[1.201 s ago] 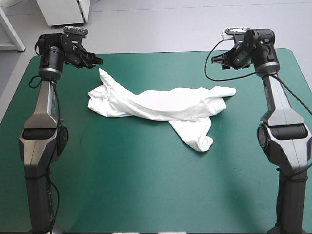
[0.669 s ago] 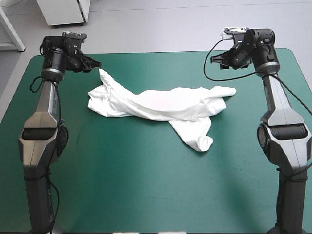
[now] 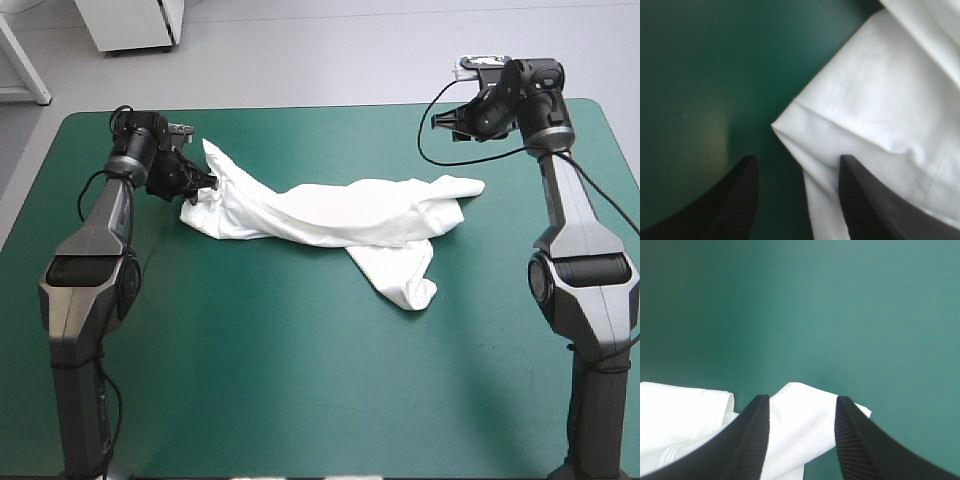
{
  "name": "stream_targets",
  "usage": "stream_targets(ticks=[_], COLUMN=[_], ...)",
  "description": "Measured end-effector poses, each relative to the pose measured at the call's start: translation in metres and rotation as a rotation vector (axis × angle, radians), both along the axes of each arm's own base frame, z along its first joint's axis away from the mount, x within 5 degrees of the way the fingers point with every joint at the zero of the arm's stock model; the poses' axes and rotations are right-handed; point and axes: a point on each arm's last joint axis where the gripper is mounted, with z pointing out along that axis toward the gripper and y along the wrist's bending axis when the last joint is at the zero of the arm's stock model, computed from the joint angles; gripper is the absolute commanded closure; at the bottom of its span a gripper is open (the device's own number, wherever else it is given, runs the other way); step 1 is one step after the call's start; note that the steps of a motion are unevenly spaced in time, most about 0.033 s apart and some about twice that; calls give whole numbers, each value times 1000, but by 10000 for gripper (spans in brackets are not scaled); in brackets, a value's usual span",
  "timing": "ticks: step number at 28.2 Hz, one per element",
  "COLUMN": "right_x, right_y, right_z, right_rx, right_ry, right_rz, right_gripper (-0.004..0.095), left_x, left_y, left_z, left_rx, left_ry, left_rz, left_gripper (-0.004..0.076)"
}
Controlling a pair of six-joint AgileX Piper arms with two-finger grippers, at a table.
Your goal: Fold the cloth
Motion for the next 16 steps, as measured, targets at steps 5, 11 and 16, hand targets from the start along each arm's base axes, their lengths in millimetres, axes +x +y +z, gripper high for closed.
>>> stream_targets(ticks=[5, 11, 16], right_x=[0, -3, -14], right_y=[1, 3, 3], right_z=[0, 6, 29], right_rx=[15, 35, 52], right_ry=[1, -8, -52], right_rz=[4, 10, 16], right_gripper=[516, 516, 510], left_x=[2, 4, 4], left_y=[0, -4, -5], left_z=[-8, -11, -11], left_rx=[-3, -27, -33], left_ry=[8, 12, 11], left_rz=[1, 0, -15], left_gripper=[379, 740, 741])
